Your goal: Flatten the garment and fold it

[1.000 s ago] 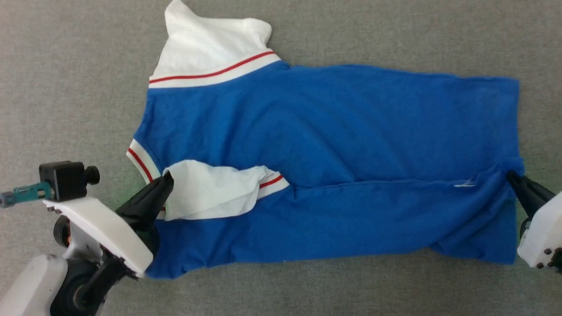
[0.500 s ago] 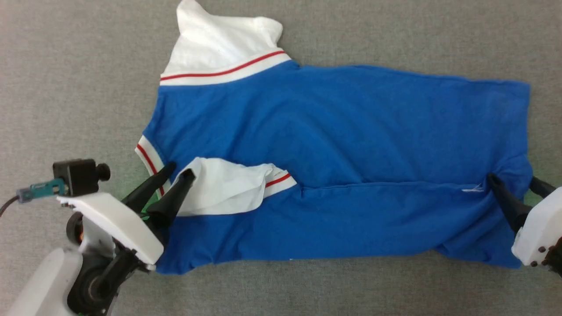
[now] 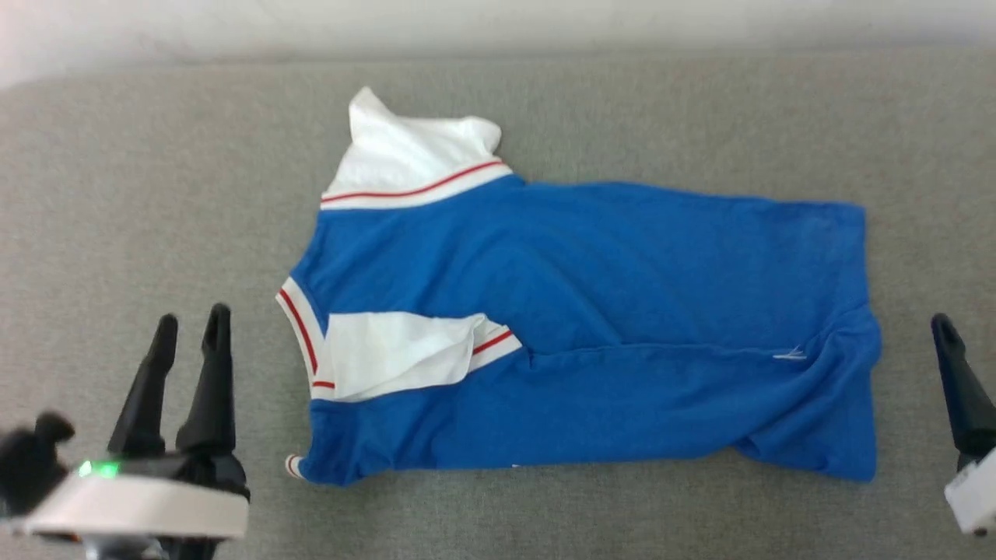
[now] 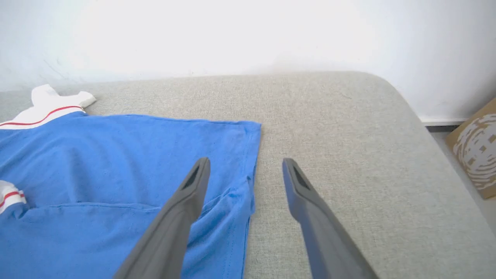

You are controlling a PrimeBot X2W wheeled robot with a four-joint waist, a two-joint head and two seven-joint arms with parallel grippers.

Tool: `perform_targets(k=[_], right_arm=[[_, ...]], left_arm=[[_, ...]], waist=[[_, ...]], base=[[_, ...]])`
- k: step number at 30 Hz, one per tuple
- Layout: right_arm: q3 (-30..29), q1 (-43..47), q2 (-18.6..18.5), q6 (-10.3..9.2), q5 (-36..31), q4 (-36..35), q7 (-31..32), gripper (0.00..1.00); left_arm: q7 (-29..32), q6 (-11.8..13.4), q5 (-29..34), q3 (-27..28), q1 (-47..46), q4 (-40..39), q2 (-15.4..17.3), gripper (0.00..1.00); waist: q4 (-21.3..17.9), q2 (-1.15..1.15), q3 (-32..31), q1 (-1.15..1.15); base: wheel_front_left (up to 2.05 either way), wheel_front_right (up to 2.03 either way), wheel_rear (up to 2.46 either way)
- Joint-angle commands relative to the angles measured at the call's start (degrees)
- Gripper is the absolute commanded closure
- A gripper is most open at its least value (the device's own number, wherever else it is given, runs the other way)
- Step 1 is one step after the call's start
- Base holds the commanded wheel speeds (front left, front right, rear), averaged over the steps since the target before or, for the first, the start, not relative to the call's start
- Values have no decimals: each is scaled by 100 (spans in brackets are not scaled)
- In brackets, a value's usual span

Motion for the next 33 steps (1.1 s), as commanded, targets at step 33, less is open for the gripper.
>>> perform_targets(k=[33], right_arm=[[274, 985, 443, -5, -585, 585, -2495, 0]], left_arm=[[3598, 271, 1281, -565, 39, 83, 8, 0]], waist=[[36, 0, -187, 1]], base=[[0, 0, 0]])
